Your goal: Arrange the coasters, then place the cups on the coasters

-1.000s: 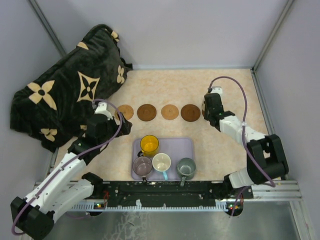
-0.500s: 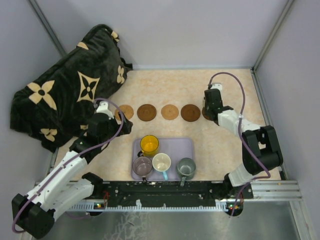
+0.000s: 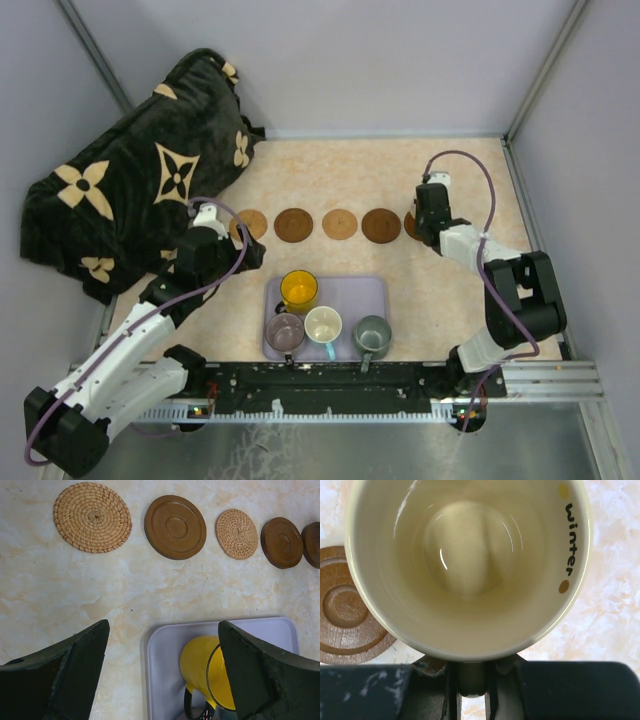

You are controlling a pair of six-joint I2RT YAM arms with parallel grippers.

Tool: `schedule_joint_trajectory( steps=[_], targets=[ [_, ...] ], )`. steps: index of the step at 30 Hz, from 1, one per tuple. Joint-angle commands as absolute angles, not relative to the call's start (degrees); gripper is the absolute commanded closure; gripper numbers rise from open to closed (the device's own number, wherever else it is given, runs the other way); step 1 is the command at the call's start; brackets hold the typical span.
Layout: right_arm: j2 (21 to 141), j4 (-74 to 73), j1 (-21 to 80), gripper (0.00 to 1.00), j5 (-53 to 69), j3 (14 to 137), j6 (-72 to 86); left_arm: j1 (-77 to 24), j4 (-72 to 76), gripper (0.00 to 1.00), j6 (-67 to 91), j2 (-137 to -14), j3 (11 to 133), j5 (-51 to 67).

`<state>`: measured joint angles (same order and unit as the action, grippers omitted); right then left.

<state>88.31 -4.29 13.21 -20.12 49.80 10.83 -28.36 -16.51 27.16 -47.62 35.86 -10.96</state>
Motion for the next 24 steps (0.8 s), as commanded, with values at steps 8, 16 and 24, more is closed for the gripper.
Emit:
schedule_joint_trajectory(
  steps=[8, 16, 24],
  targets=[
    [86.0, 3.5, 12.6, 1.00, -19.7, 48.7, 10.2, -28.5, -14.5, 0.04, 27.3, -47.7, 35.4, -11.2],
    [86.5, 3.8, 12.5, 1.00, -19.9, 48.3, 10.1, -28.6, -14.7, 0.04, 27.3, -47.4, 35.3, -11.3],
    [87.0, 4.5, 12.5, 1.00, -20.7, 47.5, 9.9, -28.5, -14.9, 0.04, 27.4, -47.1, 35.2, -11.4]
  ],
)
